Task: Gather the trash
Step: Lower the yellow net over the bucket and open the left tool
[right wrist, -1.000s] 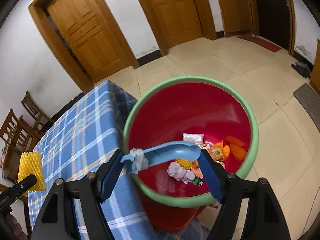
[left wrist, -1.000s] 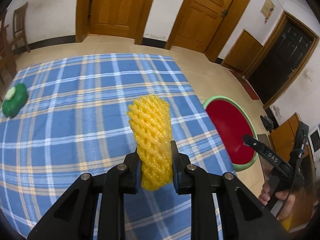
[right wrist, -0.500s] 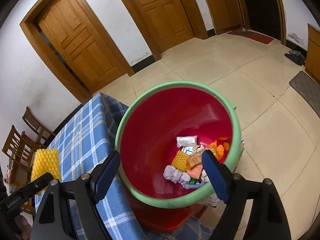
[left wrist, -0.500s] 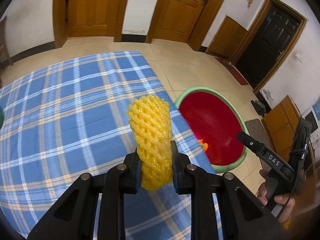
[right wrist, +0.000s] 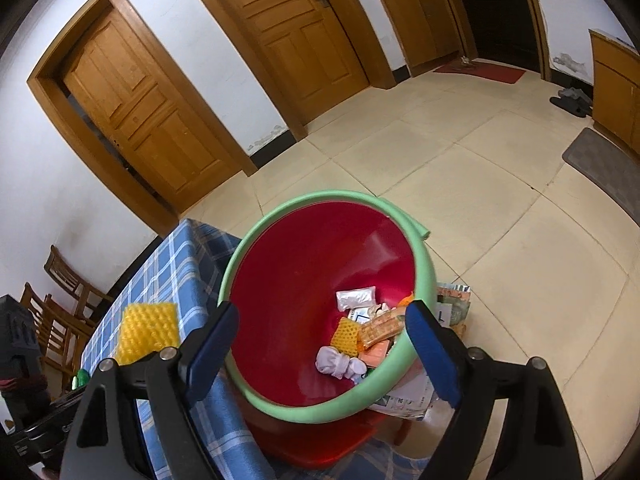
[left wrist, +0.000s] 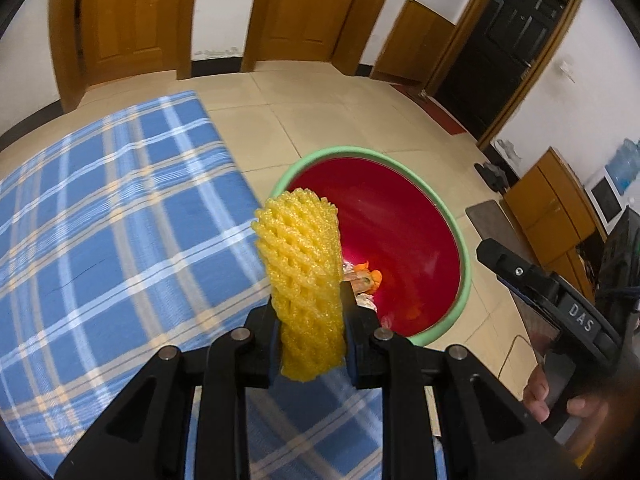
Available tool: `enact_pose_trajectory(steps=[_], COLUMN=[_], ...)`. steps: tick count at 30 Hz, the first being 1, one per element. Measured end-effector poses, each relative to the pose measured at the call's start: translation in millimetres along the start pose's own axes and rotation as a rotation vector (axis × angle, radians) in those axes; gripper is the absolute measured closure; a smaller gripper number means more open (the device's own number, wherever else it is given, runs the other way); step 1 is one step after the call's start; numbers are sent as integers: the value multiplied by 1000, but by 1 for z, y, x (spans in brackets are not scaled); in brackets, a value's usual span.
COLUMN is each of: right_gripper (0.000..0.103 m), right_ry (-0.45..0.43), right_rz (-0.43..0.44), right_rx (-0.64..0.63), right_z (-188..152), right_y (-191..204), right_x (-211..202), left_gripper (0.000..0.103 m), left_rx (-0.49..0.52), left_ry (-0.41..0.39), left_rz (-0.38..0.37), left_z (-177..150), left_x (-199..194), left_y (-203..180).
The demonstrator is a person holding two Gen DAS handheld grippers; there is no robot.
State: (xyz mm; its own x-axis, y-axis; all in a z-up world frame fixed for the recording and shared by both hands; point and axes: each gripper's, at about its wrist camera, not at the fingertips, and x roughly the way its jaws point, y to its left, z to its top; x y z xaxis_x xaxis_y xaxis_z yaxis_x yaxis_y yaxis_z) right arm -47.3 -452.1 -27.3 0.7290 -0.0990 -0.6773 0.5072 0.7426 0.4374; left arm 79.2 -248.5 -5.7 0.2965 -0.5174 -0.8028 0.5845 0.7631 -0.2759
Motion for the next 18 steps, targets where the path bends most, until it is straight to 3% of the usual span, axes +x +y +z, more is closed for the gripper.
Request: enact_pose_trajectory(steps=[5, 8, 12, 18], right_gripper=[16, 16, 16, 16], right_ry=[6, 7, 4, 14], right_rz=[-11, -19, -25, -20], right_rx=[23, 38, 48, 51], right_z=[1, 2, 3, 1], right_y=[-11, -17, -22, -22], right_x=[2, 3, 2, 4], left_gripper=[78, 71, 50, 46], left_rx=[54, 70, 75, 55], left_ry=[7, 17, 27, 26], left_rz=[-3, -10, -8, 18], left_z=[8, 11, 12, 11], left_x=[19, 28, 35, 32], left_y=[-16, -23, -27, -24])
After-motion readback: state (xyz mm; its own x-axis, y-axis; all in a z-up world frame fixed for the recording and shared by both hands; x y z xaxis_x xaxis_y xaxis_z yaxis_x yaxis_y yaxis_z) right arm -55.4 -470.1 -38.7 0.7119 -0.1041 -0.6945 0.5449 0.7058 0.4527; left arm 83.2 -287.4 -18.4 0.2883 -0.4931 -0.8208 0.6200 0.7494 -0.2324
